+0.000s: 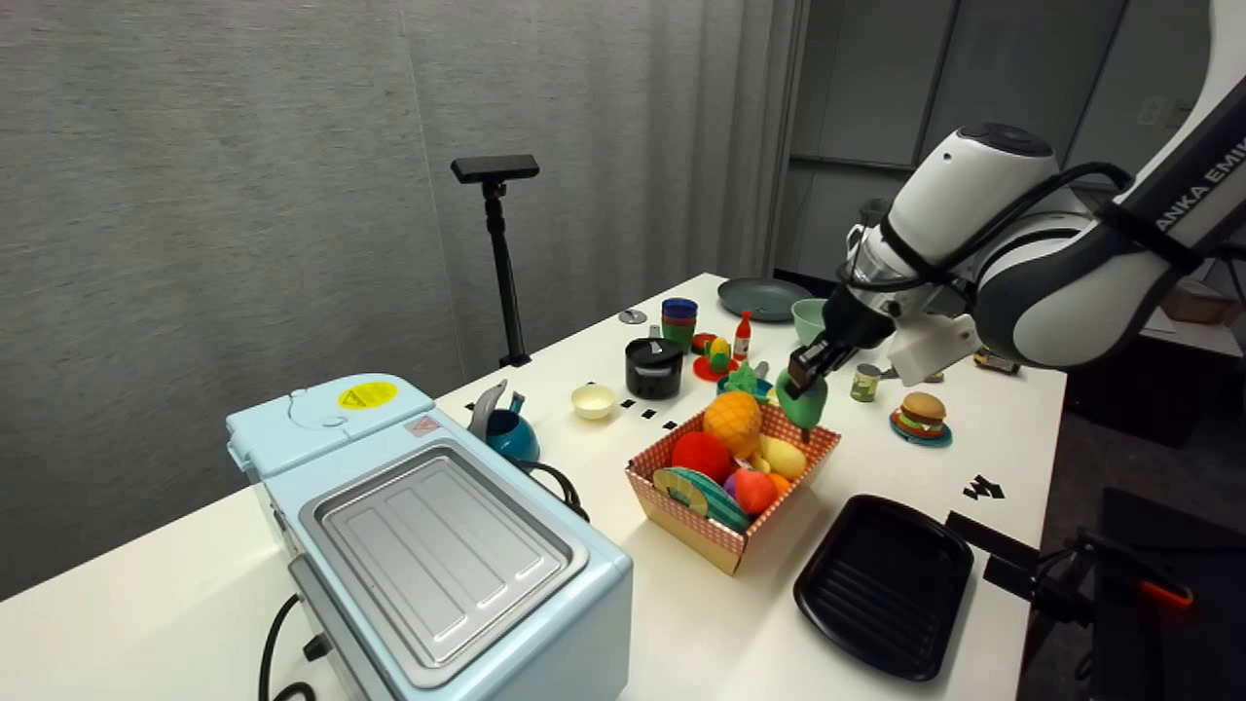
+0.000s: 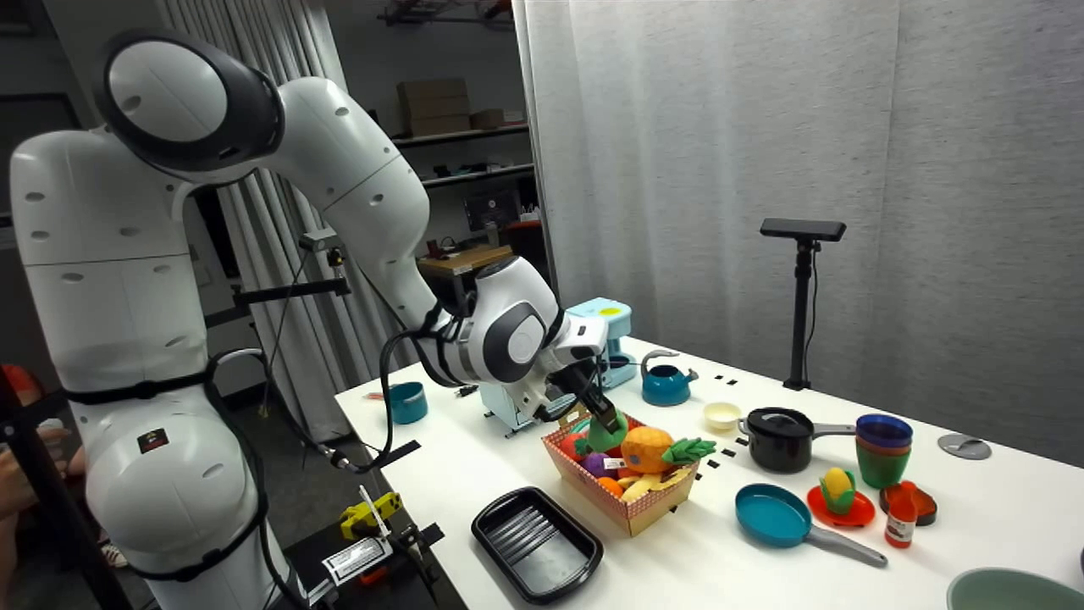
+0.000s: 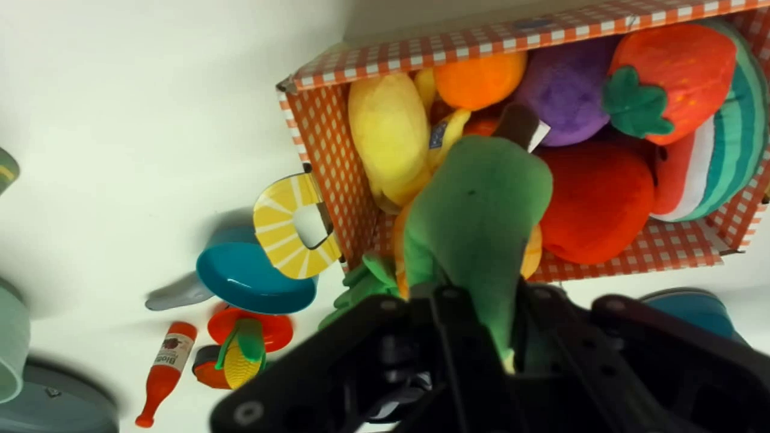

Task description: Remove the pear from the black tray and put it in the basket

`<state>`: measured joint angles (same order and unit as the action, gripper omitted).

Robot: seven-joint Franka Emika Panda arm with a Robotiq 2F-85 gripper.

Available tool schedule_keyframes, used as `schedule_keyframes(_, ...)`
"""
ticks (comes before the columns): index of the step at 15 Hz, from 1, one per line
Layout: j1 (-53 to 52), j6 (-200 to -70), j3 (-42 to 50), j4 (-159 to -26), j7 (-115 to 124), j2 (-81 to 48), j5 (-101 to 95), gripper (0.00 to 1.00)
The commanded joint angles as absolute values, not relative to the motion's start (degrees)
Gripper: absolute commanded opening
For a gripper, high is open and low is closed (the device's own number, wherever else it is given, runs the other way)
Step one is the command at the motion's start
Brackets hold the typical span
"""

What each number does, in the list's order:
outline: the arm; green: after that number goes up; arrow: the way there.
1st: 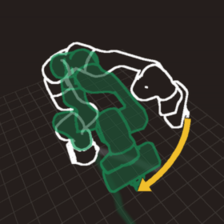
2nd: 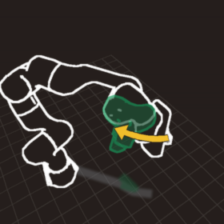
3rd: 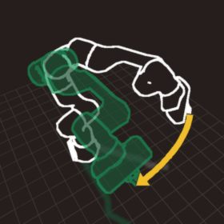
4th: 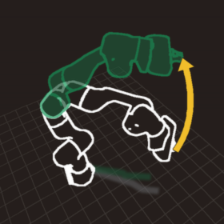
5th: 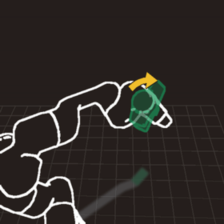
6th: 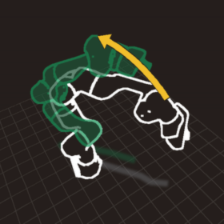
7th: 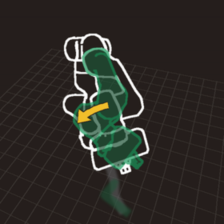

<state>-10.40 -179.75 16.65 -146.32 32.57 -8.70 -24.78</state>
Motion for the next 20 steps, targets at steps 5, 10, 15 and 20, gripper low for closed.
schedule_keyframes(5, -12.8, -181.1, 16.1, -149.3, 38.7, -8.3, -23.3, 0.41)
schedule_keyframes(10, -13.0, -180.9, 15.7, -150.0, 40.6, -8.3, -23.6, 0.78)
schedule_keyframes(15, -13.0, -180.5, 15.5, -150.0, 41.1, -8.2, -23.8, 1.0)
schedule_keyframes(20, -12.1, -180.4, 14.1, -150.4, 40.1, -8.1, -22.9, 1.0)
